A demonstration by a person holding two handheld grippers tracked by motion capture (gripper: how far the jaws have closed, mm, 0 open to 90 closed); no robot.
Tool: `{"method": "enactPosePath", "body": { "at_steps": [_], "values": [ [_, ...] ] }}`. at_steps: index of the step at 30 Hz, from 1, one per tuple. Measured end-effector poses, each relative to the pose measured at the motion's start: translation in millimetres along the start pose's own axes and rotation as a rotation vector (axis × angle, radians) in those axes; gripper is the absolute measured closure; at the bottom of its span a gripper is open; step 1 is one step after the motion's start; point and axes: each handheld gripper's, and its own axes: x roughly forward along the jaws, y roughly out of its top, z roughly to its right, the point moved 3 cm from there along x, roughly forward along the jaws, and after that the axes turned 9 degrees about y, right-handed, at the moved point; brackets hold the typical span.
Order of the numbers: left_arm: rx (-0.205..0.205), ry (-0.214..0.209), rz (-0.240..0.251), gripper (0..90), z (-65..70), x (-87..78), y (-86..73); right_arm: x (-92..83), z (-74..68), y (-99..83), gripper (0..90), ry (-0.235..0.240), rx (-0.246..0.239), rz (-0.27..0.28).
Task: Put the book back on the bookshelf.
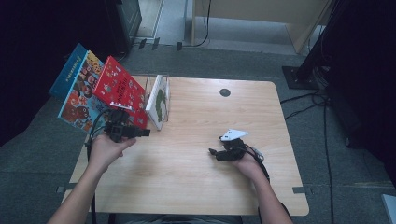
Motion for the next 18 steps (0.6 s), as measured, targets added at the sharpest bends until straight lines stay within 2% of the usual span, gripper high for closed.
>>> {"method": "enactPosePath", "body": {
  "at_steps": [5, 8, 12, 18],
  "values": [
    [0.000, -0.019, -0.018, 40.2, 1.6, 19.3, -17.7, 0.2, 0.0, 0.1, 27.4, 0.002, -0.003, -0.002],
    [0.030, -0.011, -0.010, 40.6, 6.2, 26.8, -29.6, 0.5, -0.1, 0.3, 27.0, 0.003, -0.004, -0.003],
    [0.052, -0.002, -0.029, 39.7, 8.9, 36.3, -44.4, 0.6, 0.0, 0.3, 26.9, 0.002, -0.006, -0.002],
    [0.045, -0.032, -0.028, 37.2, 7.1, 42.7, -58.1, 1.2, -0.9, 0.5, 25.6, 0.000, -0.005, -0.004]
  ]
}}
